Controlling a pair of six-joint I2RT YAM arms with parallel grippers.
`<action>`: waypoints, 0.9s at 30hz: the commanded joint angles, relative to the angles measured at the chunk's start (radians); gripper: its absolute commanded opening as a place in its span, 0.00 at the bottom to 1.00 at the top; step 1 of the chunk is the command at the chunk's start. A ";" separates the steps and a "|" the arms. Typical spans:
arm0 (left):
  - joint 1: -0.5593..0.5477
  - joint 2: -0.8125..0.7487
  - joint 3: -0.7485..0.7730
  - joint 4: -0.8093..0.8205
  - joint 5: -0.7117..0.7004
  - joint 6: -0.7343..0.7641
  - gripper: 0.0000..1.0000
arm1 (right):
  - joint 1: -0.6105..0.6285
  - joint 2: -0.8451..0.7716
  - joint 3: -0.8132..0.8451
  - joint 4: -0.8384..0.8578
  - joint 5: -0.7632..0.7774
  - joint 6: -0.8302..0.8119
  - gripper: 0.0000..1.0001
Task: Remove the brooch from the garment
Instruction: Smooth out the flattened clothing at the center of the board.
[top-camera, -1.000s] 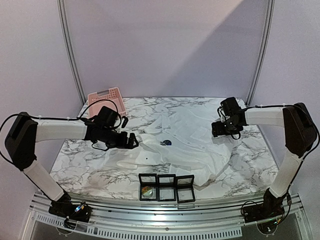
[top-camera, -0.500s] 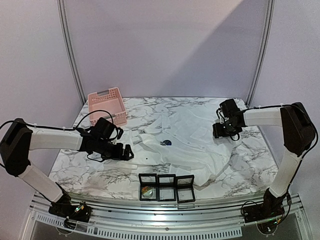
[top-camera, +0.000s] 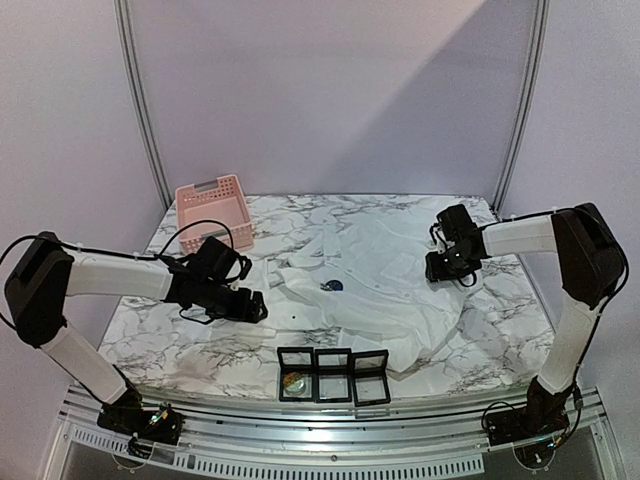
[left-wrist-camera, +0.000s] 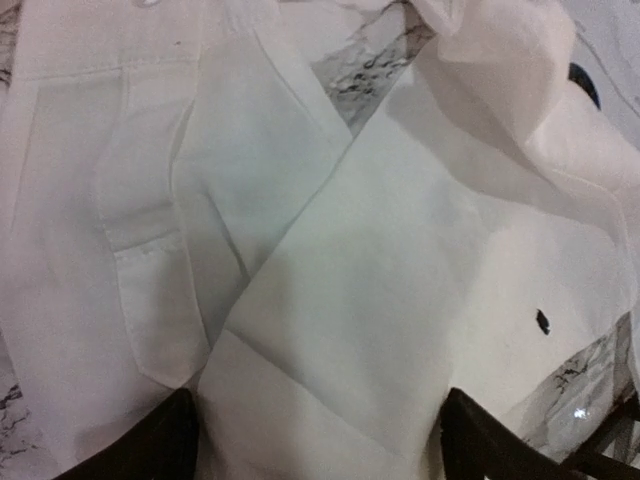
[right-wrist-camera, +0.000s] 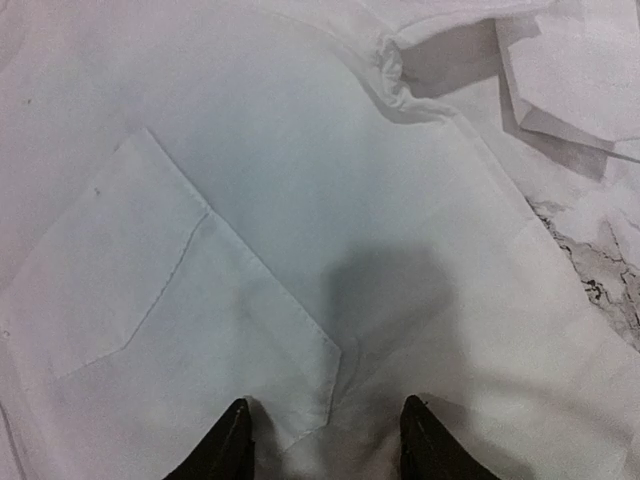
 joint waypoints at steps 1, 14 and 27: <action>-0.013 0.049 0.003 -0.019 0.019 0.015 0.76 | -0.003 0.037 -0.017 0.020 0.019 0.008 0.44; -0.012 0.017 -0.053 0.048 0.067 -0.036 0.05 | -0.015 0.077 -0.012 0.039 0.109 0.069 0.07; 0.000 -0.076 -0.074 -0.004 0.101 -0.066 0.00 | -0.128 0.061 0.002 -0.034 0.132 0.152 0.00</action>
